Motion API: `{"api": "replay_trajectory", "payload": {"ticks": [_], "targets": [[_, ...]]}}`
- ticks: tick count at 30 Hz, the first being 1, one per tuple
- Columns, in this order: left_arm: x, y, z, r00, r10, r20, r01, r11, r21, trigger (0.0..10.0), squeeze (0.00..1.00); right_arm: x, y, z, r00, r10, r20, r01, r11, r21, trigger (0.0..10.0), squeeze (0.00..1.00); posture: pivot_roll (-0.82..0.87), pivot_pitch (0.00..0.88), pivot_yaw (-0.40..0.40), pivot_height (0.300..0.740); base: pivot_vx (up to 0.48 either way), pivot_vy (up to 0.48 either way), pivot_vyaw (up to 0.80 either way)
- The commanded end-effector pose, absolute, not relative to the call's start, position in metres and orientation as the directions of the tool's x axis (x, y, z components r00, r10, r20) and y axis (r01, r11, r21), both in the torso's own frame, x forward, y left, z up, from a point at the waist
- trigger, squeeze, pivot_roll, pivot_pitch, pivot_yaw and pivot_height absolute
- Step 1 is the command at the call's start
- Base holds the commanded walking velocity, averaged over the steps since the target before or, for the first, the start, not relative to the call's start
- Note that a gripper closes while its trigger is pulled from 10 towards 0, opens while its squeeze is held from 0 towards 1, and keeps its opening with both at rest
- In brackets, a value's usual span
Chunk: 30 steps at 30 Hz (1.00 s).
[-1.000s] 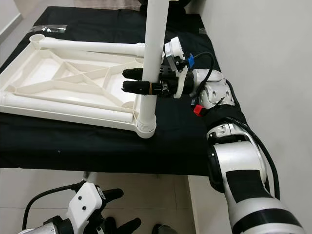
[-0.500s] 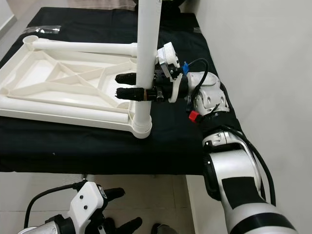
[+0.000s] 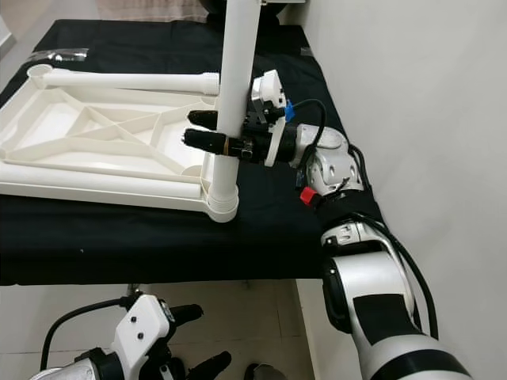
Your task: Building children table
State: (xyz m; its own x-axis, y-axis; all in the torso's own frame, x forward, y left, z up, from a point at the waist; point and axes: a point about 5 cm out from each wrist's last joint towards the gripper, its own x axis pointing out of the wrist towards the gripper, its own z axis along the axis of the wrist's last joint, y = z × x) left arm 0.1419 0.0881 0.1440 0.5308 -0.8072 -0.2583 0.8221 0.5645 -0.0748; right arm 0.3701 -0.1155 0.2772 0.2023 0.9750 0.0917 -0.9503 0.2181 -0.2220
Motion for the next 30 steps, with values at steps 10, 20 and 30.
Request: {"api": "replay_trajectory", "payload": {"ticks": [10,20,30], "targets": [[0.143,0.088,0.142,0.548,-0.795,-0.26,0.808,0.584,-0.083,10.0,0.0,0.367,-0.094,0.241,0.264,0.964,-0.018,-0.956,0.26,-0.139,0.0,0.0,0.13,0.212,-0.077,0.74,0.0,0.0,0.0],[0.144,0.087,0.142,0.558,-0.791,-0.252,0.802,0.592,-0.083,10.0,0.0,0.371,-0.084,0.238,0.358,0.933,-0.036,-0.925,0.349,-0.149,0.0,0.0,0.13,0.215,-0.081,0.74,0.0,0.0,0.0],[0.15,0.089,0.144,0.6,-0.766,-0.232,0.771,0.63,-0.087,10.0,0.0,0.378,-0.09,0.234,0.557,0.831,-0.009,-0.826,0.552,-0.113,0.0,0.0,0.12,0.207,-0.087,0.74,0.0,0.0,0.0]]}}
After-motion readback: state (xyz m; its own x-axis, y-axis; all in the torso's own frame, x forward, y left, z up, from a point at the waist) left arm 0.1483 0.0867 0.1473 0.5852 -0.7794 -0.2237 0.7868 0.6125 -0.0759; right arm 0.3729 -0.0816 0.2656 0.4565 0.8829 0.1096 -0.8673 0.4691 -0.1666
